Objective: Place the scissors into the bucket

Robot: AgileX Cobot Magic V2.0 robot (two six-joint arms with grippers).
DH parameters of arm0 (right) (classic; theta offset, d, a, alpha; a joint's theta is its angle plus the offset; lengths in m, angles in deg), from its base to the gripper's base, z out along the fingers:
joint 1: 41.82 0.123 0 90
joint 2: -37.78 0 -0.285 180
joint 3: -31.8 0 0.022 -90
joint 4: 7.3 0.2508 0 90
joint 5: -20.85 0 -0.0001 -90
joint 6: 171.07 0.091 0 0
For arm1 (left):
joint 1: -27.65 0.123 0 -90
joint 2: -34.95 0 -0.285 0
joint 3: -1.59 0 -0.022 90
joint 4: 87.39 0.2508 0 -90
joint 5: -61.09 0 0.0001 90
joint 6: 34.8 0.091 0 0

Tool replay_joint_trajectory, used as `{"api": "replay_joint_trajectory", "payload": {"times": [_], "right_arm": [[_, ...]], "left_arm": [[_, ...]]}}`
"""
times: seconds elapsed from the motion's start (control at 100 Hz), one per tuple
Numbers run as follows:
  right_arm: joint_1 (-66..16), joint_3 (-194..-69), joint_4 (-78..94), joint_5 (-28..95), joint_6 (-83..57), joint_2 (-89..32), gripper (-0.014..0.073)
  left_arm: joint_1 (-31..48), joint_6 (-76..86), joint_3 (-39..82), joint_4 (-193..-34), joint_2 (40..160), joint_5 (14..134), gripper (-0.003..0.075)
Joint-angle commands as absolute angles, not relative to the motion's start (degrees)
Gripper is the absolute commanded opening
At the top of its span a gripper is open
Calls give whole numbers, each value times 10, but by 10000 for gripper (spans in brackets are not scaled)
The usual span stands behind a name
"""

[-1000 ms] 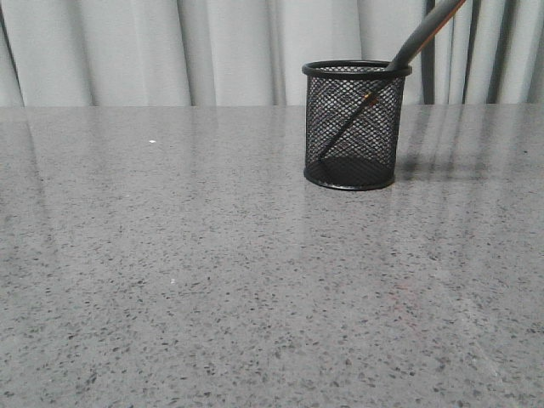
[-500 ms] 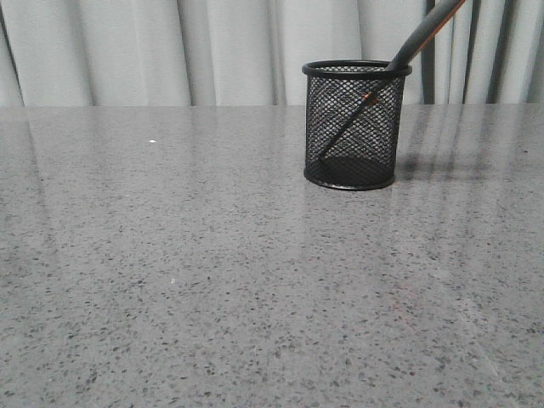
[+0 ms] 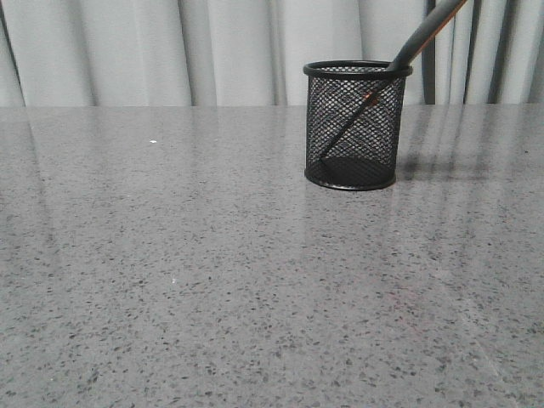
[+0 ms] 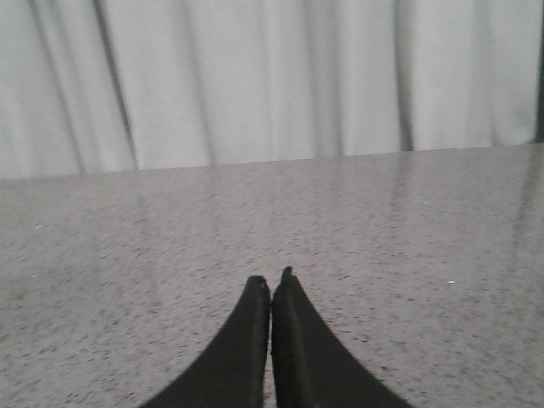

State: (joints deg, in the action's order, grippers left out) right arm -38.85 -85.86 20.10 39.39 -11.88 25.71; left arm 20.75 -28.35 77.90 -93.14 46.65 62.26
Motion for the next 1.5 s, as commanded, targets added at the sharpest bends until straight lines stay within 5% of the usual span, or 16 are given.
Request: {"api": "replay_joint_trajectory", "payload": {"times": [0.0,0.22,1.49], "right_arm": [[-392,-873,207,353,-127,251,-54],[-392,-873,207,353,-127,251,-54],[-392,-873,207,353,-127,251,-54]], "left_arm": [[256,-302,783,-943,436,593,-21],[324,-322,804,-937,411,614,-21],[293,-322,803,-918,411,619,-21]]}}
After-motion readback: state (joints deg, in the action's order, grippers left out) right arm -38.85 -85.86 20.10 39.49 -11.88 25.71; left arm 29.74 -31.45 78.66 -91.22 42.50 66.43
